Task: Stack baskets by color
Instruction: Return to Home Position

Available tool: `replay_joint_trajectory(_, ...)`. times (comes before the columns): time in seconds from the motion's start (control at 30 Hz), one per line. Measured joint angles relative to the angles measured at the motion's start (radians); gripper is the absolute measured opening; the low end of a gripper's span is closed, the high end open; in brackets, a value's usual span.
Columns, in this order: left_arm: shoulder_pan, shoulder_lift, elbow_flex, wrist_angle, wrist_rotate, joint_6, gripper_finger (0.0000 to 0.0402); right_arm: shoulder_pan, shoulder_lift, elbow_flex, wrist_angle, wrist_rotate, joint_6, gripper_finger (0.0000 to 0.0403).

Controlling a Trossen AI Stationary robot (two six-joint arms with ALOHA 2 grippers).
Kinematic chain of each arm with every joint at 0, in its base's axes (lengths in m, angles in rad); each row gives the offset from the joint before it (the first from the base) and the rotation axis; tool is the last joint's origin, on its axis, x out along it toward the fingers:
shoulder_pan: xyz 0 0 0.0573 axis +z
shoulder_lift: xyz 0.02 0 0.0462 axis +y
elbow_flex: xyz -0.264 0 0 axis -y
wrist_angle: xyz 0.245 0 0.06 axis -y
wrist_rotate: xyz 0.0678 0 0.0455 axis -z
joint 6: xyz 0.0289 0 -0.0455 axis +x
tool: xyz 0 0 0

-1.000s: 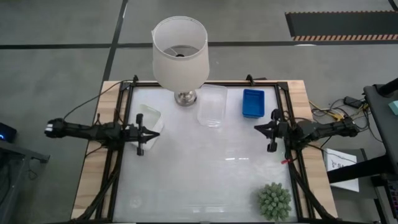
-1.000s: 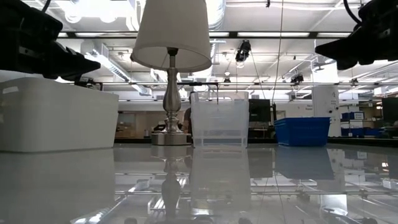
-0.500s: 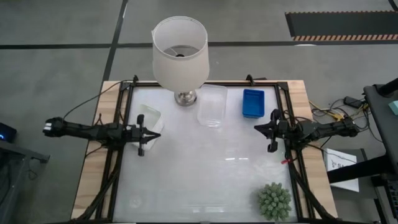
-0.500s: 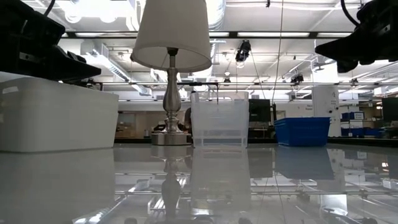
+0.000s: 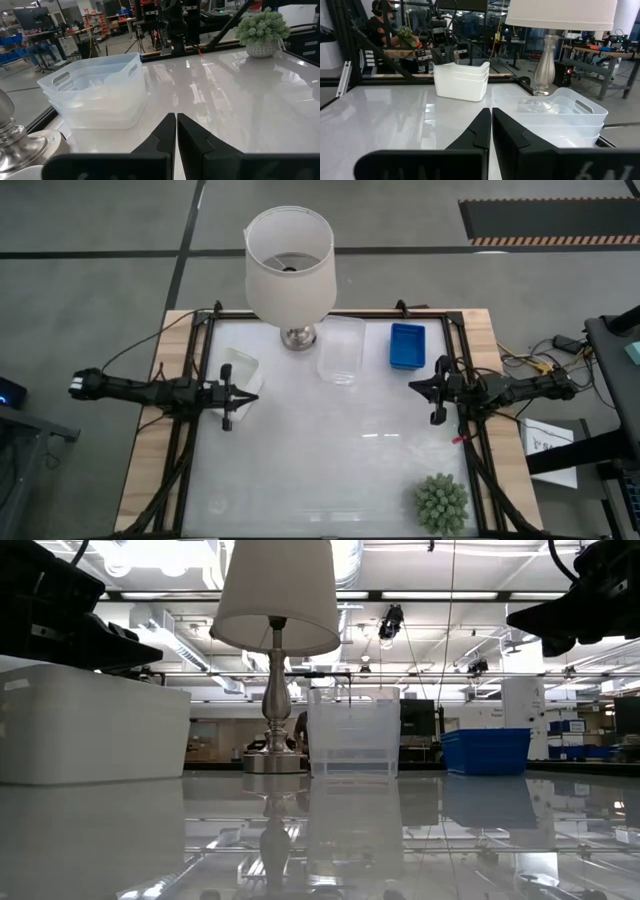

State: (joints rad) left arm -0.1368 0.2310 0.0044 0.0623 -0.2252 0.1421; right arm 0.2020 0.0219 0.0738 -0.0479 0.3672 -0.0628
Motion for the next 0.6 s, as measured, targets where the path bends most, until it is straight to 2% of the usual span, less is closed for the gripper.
replay_joint_trajectory(0.6, 0.000, 0.001, 0.000, 0.007, 0.000, 0.000, 0.0000, 0.000, 0.000, 0.000, 0.000, 0.000, 0.000, 0.0009)
